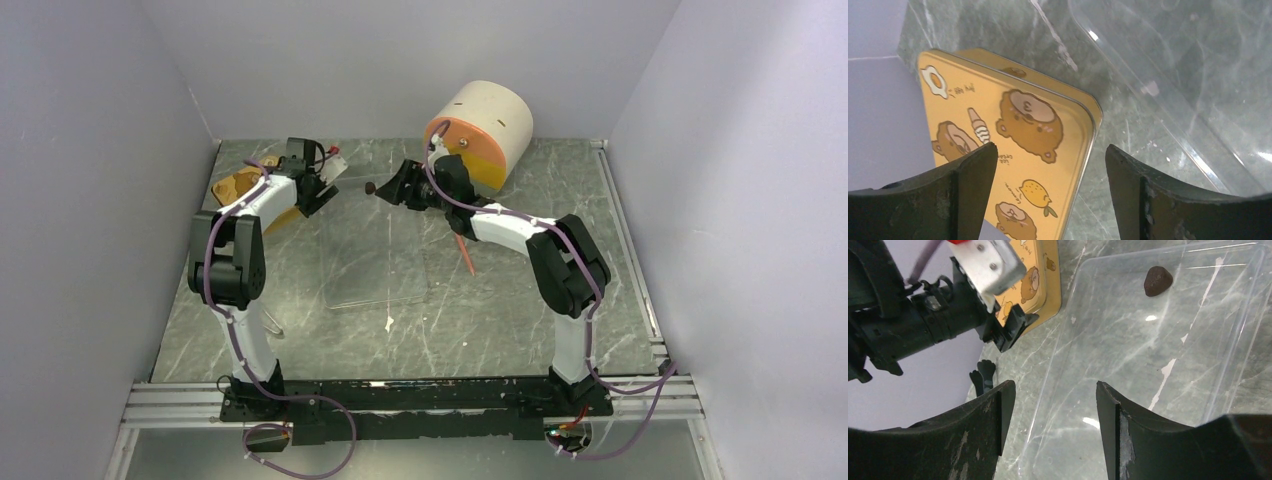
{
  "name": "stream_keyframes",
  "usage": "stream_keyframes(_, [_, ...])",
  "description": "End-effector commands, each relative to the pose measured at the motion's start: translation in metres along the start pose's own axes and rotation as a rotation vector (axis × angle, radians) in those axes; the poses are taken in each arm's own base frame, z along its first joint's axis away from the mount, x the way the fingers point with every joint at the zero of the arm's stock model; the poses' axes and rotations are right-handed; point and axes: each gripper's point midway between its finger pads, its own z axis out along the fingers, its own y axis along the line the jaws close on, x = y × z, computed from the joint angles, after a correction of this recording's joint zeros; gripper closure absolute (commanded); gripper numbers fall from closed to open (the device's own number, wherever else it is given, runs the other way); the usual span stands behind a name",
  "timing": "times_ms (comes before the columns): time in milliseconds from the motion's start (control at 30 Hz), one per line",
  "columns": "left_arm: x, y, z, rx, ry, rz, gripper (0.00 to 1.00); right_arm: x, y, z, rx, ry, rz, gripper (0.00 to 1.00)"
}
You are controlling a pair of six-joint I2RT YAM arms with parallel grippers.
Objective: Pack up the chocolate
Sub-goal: Close the box lid on the packing box.
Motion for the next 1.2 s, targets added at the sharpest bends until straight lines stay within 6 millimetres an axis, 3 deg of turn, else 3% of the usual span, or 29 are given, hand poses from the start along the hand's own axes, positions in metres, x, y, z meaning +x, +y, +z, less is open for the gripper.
stream_keyframes(0, [-0.004,0.013,-0.007,-0.057,-0.015,0.039,0.17,-0.034,0.032,-0.004,-0.1,-0.077,-0.032,0.35])
stream_keyframes(467, [0.014,0.028,-0.017,-0.137,0.087,0.063,0.26,-0.04,0.038,-0.005,-0.122,-0.083,-0.032,0.35])
stream_keyframes(900, [0.035,0.042,-0.033,-0.218,0.177,0.033,0.26,-0.045,0.046,-0.012,-0.133,-0.094,-0.036,0.36])
stream_keyframes(1000, [0.026,0.042,-0.04,-0.203,0.139,0.009,0.26,-0.045,0.047,-0.013,-0.132,-0.095,-0.038,0.36])
stream_keyframes(1167, [-0.014,0.046,-0.054,-0.19,0.001,-0.125,0.26,-0.045,0.044,-0.014,-0.126,-0.099,-0.036,0.36])
